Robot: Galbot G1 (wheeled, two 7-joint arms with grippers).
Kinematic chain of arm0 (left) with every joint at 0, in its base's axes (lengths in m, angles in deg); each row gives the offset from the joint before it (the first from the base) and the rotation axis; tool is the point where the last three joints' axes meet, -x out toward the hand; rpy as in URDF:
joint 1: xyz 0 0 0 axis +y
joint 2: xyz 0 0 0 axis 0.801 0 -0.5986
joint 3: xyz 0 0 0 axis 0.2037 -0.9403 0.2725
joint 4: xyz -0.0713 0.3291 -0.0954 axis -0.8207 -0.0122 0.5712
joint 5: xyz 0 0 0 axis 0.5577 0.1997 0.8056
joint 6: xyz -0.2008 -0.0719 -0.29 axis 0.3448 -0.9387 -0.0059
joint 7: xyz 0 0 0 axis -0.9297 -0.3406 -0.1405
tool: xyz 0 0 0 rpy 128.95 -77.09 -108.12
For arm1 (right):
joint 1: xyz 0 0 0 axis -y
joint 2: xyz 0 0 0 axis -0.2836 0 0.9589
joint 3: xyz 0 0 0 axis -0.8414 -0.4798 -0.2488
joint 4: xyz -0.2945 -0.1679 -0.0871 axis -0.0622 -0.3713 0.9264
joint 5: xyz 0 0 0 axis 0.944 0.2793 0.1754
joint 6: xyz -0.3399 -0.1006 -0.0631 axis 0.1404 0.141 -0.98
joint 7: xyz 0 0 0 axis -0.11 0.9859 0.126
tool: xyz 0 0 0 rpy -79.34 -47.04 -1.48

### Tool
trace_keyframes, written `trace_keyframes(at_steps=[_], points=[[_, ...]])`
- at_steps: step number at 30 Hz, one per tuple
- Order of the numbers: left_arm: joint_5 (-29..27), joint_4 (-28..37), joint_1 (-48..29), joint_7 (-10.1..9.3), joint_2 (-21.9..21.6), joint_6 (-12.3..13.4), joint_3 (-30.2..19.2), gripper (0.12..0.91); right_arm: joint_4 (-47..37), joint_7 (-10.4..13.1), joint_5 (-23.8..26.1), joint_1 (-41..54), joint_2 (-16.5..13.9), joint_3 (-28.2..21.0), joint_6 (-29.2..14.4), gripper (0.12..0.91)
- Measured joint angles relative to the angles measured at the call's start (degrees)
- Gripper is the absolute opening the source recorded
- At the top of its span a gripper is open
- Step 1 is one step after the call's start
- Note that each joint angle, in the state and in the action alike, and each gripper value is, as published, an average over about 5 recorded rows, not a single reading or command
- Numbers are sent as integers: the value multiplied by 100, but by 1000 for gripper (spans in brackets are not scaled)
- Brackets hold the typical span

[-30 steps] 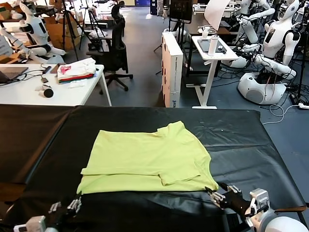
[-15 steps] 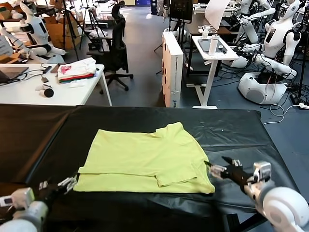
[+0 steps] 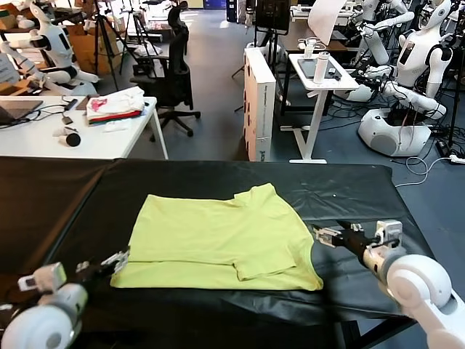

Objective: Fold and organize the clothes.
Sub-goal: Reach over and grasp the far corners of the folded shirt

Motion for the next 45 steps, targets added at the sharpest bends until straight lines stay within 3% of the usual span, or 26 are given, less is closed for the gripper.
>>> trace_keyframes(at_steps=[5, 10, 20, 27, 40, 45], points=[[-134, 801, -796, 574, -201, 128, -252, 907, -697, -267, 282, 857, 263, -725, -72, 907], [-187, 1545, -1389, 1058, -389, -6, -525, 907, -1441, -521, 601, 1621, 587, -1355, -159, 907], [-671, 2897, -2445, 1591, -498, -76, -1169, 907, -2503, -606, 900, 2569, 1224, -1982, -150, 907], [-930, 3539, -3052, 1714, -404, 64, -1620, 907, -2791, -615, 955, 2743, 1362, -2048, -149, 907], [-1043, 4059, -3754, 1689, -122, 119, -2034, 907, -2875, -618, 955, 2696, 1419, -2030, -142, 903], [-1103, 4099, -3770, 1691, -83, 125, -2086, 907, -2928, -615, 952, 2667, 1485, -1993, -137, 846]])
